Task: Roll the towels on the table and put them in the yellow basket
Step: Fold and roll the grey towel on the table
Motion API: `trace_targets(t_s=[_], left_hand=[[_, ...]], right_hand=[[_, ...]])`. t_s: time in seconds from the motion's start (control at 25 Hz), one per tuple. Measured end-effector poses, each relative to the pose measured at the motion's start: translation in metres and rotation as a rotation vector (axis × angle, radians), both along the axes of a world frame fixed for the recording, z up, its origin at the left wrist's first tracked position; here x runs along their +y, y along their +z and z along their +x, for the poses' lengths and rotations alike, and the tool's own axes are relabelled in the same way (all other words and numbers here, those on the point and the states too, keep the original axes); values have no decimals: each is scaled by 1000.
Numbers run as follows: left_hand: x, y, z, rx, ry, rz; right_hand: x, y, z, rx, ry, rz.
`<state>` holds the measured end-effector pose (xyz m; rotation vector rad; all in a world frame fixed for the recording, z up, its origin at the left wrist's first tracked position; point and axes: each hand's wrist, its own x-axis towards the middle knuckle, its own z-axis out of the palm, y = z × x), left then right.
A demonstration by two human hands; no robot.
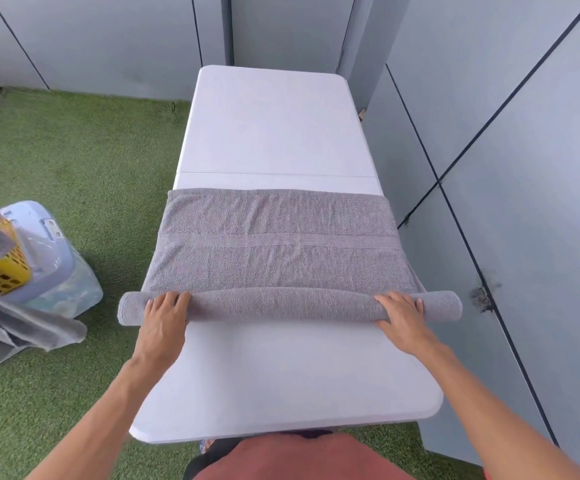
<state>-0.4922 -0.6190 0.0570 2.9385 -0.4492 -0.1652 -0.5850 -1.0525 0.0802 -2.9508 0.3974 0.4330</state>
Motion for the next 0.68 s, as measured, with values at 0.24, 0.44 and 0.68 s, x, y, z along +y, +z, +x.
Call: trace_targets(t_s=[0.24, 0.44, 0.68], left_hand=[[21, 12, 3, 362, 42, -103], [12, 26, 9, -134, -12, -167], [8, -14, -12, -113, -117, -77]], right_hand=[[-21, 14, -9, 200, -89, 422], [-3, 5, -12, -366, -103, 247], [13, -17, -32, -180, -17, -25]])
